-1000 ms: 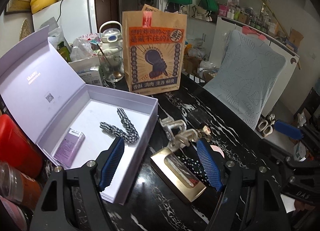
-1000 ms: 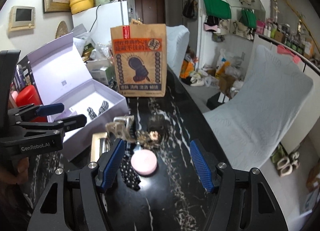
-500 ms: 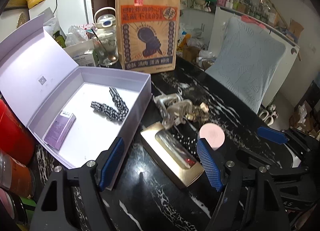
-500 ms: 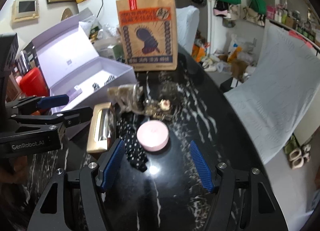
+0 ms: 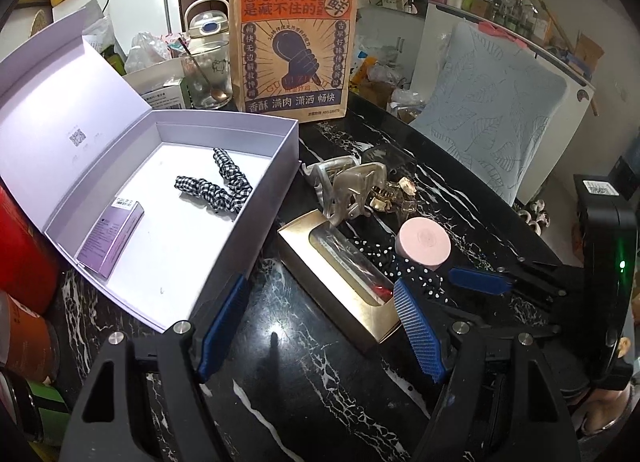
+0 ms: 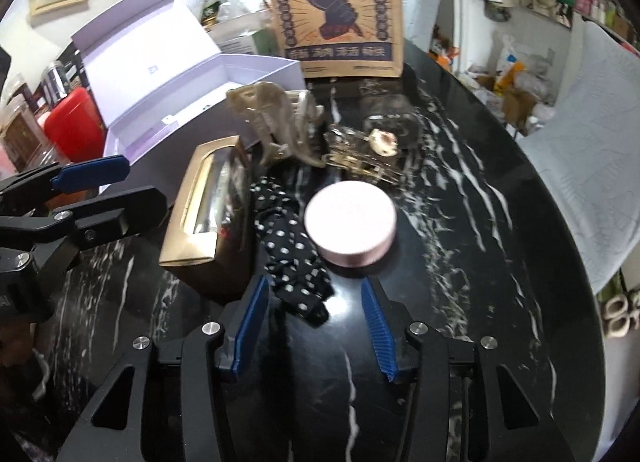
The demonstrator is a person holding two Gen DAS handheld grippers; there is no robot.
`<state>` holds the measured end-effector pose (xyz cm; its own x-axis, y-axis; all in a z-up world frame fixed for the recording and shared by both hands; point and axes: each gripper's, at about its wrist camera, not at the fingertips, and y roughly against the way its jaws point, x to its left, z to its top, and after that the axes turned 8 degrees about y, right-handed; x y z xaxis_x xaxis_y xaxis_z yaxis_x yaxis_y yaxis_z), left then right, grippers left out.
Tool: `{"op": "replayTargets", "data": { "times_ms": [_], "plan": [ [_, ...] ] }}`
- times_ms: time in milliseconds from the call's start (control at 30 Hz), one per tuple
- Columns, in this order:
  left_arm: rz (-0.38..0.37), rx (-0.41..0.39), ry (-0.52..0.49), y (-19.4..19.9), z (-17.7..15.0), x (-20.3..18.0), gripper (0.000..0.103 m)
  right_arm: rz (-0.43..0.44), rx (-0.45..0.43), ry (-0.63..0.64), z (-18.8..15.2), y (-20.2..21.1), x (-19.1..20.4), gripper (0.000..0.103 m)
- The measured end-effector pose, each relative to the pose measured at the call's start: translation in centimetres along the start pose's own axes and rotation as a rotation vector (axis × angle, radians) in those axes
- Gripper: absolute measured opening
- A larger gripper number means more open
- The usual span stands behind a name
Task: Organize rigid objects
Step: 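Grasp the gold box with the left tool while the right tool grasps the polka-dot scrunchie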
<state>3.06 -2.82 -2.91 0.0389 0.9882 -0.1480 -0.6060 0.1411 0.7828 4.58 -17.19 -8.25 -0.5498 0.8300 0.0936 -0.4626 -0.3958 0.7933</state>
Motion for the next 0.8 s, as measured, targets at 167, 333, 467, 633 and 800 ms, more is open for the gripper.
{"op": "replayTargets", "data": {
  "times_ms": [167, 333, 467, 633, 800],
  "plan": [
    [-0.020, 0.023, -0.008, -0.7, 0.0, -0.5, 0.075, -0.012, -0.005, 0.025, 0.4, -0.5, 0.2, 0.034],
    [-0.029, 0.045, -0.017, -1.7, -0.1, -1.3, 0.075, -0.004, -0.006, 0.038, 0.1, -0.4, 0.3, 0.020],
    [-0.031, 0.063, -0.015, -2.4, -0.2, -1.8, 0.075, -0.009, -0.006, 0.032, -0.7, 0.1, 0.3, 0.019],
    [0.003, 0.072, -0.013, -3.6, -0.1, -1.9, 0.075, -0.008, -0.002, -0.021, -2.0, 1.2, -0.3, 0.019],
    [0.010, 0.085, -0.014, -4.8, -0.1, -2.2, 0.075, -0.022, 0.004, -0.054, -3.0, 2.1, -0.6, 0.019]
  ]
}}
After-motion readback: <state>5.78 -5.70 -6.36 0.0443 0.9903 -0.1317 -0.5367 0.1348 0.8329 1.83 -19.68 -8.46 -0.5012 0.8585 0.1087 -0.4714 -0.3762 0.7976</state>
